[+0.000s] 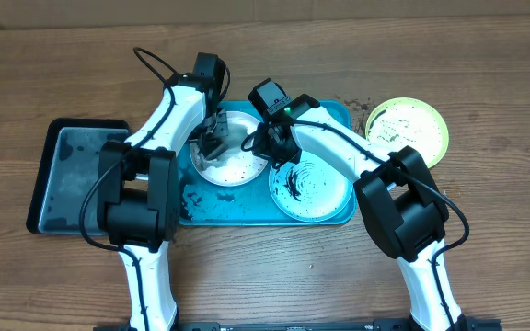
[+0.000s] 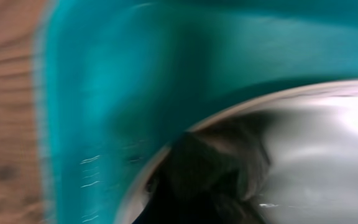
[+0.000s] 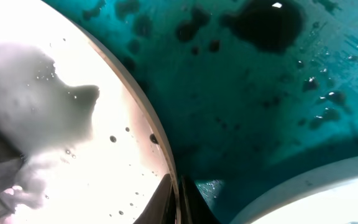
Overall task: Clean dirty plates on tray and stack at the side
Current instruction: 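Scrub the white plate with the sponge in the left gripper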
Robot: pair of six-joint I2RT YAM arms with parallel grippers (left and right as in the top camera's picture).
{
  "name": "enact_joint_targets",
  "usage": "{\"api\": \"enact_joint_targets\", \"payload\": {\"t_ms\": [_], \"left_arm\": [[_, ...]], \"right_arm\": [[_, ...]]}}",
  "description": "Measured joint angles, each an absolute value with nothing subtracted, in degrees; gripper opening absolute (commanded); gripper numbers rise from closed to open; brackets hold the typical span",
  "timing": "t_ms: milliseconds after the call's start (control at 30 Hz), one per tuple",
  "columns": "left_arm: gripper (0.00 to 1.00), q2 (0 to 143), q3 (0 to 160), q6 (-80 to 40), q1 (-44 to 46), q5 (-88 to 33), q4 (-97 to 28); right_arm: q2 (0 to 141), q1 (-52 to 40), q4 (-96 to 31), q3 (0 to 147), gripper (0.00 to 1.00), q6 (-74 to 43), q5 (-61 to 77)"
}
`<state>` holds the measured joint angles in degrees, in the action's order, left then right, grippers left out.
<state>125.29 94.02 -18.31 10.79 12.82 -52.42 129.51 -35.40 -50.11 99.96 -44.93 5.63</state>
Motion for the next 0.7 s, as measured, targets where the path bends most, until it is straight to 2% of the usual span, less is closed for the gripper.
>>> {"api": "enact_joint_targets", "payload": {"t_ms": [133,233,367,500,700], "left_arm": [[0.04,126.54,96.07,-18.46,11.38,19.09,-56.8],[0.04,126.91,97.47,-18.2,11.42,16.91,-57.17],[0.04,126.93,98.3,-14.39,10.28,-1.74,-49.69],[0.04,127.9,98.41,-14.66,10.48,-13.21,-44.75],[0.04,128.44,98.54,-14.85,11.22,-15.35,-45.01]], "right_arm": [[129.51,-36.05,-49.08,99.98,0.04,-44.8,6.7],[129.51,-35.99,-49.63,99.98,0.04,-44.84,6.15],[129.51,-35.16,-50.17,99.96,0.04,-45.04,5.17],[129.51,-34.87,-50.15,99.98,0.04,-45.04,4.97],[129.51,-34.87,-50.15,99.98,0.04,-44.99,4.91]]}}
